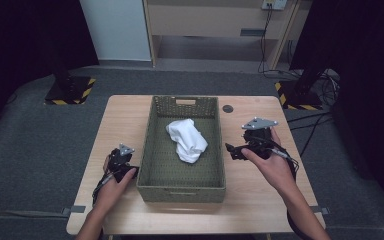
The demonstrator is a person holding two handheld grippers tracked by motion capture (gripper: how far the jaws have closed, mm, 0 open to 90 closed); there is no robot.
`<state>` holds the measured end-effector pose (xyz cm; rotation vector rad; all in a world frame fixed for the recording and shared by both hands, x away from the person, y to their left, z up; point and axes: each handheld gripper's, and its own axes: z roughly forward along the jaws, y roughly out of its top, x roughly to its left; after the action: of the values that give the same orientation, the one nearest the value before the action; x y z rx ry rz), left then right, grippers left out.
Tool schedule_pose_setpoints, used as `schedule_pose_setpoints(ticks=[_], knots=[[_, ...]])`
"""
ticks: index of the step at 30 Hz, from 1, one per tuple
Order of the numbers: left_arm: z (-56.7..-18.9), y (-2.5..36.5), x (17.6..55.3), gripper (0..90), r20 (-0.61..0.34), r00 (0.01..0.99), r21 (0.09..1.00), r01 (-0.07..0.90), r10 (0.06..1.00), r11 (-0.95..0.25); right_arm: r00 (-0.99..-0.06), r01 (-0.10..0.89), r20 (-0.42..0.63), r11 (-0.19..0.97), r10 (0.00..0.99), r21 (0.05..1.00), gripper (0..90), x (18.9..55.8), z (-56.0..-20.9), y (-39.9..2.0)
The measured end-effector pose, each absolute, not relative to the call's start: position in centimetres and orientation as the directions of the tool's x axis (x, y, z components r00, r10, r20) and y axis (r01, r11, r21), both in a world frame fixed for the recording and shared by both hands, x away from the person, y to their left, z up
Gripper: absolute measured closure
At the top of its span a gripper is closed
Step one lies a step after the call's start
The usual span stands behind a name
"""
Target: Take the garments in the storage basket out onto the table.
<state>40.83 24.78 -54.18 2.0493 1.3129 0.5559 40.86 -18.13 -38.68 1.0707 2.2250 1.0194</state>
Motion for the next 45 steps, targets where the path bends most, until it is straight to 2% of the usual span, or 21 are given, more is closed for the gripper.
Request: schedule_pose_setpoints(ticks=[24,45], knots=[[-54.2,24.8,40.8,0.0,0.013,0.413,0.704,0.643,0.911,-0.302,-0.624,0.456,-0.074,0.439,0.778,0.775,2.9,45.8,-36.6,-12.7],[-54.2,24.8,40.8,0.0,0.011,0.412,0.706,0.642,0.911,-0.299,-0.648,0.49,-0.068,0.484,0.758,0.725,2.8,50.2,-39.1,-6.6]])
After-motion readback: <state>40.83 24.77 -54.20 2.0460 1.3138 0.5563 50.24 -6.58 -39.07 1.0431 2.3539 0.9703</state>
